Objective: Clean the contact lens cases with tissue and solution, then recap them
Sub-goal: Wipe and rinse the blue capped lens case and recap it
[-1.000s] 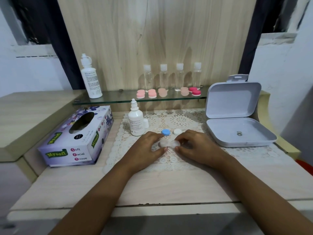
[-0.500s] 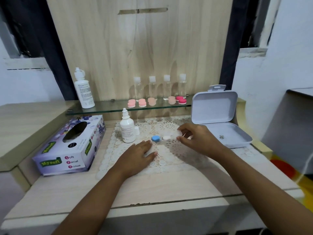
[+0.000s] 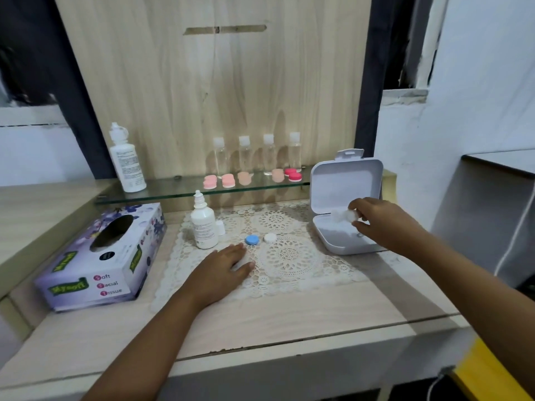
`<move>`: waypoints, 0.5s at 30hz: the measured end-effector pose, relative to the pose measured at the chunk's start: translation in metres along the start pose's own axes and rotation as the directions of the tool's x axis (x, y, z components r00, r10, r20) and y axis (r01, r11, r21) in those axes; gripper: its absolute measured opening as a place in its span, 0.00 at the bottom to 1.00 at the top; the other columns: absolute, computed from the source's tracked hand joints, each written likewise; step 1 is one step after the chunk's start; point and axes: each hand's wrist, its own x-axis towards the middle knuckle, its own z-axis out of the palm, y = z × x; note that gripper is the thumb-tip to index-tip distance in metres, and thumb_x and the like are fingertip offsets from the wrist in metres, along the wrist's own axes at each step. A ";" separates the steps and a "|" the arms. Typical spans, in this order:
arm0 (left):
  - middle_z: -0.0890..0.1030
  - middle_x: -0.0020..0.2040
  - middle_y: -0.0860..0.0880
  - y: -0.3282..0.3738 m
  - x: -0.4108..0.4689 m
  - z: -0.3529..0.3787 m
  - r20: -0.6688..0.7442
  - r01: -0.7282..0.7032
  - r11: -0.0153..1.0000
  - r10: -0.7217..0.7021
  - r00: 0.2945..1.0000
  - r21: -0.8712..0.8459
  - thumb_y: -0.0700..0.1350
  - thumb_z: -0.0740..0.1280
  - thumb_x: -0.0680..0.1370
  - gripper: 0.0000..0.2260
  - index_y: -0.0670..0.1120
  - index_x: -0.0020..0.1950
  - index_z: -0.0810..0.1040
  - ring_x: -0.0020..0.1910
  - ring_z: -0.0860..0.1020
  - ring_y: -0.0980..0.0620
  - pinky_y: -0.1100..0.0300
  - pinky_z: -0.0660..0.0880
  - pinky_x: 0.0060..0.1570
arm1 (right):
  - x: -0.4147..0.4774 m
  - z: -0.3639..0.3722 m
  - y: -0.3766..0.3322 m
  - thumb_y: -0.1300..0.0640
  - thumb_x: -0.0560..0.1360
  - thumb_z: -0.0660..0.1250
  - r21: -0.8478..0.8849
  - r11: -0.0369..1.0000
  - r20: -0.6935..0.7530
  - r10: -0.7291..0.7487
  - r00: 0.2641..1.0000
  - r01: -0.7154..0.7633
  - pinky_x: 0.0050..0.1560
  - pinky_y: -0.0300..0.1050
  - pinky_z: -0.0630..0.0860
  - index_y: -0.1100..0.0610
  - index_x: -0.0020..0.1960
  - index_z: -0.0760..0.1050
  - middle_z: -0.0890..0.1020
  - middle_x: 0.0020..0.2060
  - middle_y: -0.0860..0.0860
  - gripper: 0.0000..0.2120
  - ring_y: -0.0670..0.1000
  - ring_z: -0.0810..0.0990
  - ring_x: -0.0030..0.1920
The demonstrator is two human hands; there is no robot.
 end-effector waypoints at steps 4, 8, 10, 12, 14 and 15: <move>0.59 0.75 0.54 -0.003 0.002 0.002 -0.002 0.001 1.000 -0.001 1.000 -0.008 0.56 0.57 0.80 0.24 0.48 0.74 0.62 0.74 0.56 0.58 0.61 0.52 0.72 | 0.002 0.004 0.010 0.70 0.59 0.77 -0.261 0.947 0.029 -0.186 0.982 0.187 0.27 0.47 0.73 0.61 0.47 0.76 0.76 0.34 0.56 0.19 0.60 0.76 0.32; 0.60 0.75 0.54 -0.004 0.003 0.002 -0.014 -0.001 1.000 0.001 1.000 -0.014 0.56 0.58 0.80 0.24 0.49 0.74 0.63 0.74 0.57 0.57 0.62 0.53 0.71 | 0.006 0.008 0.011 0.74 0.52 0.75 -0.381 0.876 0.067 -0.293 0.954 0.296 0.23 0.47 0.72 0.58 0.44 0.77 0.75 0.32 0.54 0.23 0.56 0.73 0.28; 0.60 0.75 0.54 -0.004 0.003 0.002 -0.015 -0.007 1.000 0.006 1.000 -0.016 0.56 0.58 0.80 0.24 0.49 0.74 0.63 0.74 0.57 0.57 0.61 0.53 0.72 | 0.006 0.010 0.008 0.75 0.52 0.74 -0.403 0.857 0.068 -0.322 0.944 0.321 0.23 0.44 0.70 0.57 0.43 0.77 0.75 0.32 0.54 0.23 0.55 0.73 0.28; 0.60 0.75 0.54 -0.005 0.003 0.003 -0.014 -0.010 1.000 0.009 1.000 -0.016 0.56 0.58 0.80 0.24 0.49 0.74 0.63 0.74 0.56 0.58 0.61 0.53 0.72 | 0.006 0.012 0.008 0.75 0.52 0.73 -0.397 0.857 0.056 -0.335 0.940 0.329 0.24 0.43 0.67 0.57 0.42 0.77 0.74 0.32 0.53 0.23 0.55 0.72 0.28; 0.60 0.75 0.54 -0.005 0.003 0.003 -0.014 -0.009 1.000 0.009 1.000 -0.016 0.56 0.58 0.80 0.24 0.49 0.74 0.63 0.74 0.56 0.58 0.62 0.52 0.71 | 0.006 0.016 0.010 0.75 0.53 0.73 -0.378 0.867 0.037 -0.337 0.941 0.325 0.25 0.42 0.66 0.57 0.43 0.78 0.75 0.32 0.54 0.22 0.55 0.73 0.28; 0.60 0.75 0.54 -0.005 0.003 0.003 -0.016 -0.009 1.000 0.009 1.000 -0.015 0.56 0.58 0.80 0.24 0.49 0.74 0.63 0.74 0.56 0.58 0.62 0.52 0.71 | 0.007 0.017 0.012 0.75 0.54 0.73 -0.351 0.881 0.029 -0.328 0.944 0.317 0.25 0.43 0.68 0.57 0.44 0.78 0.75 0.33 0.54 0.22 0.56 0.73 0.29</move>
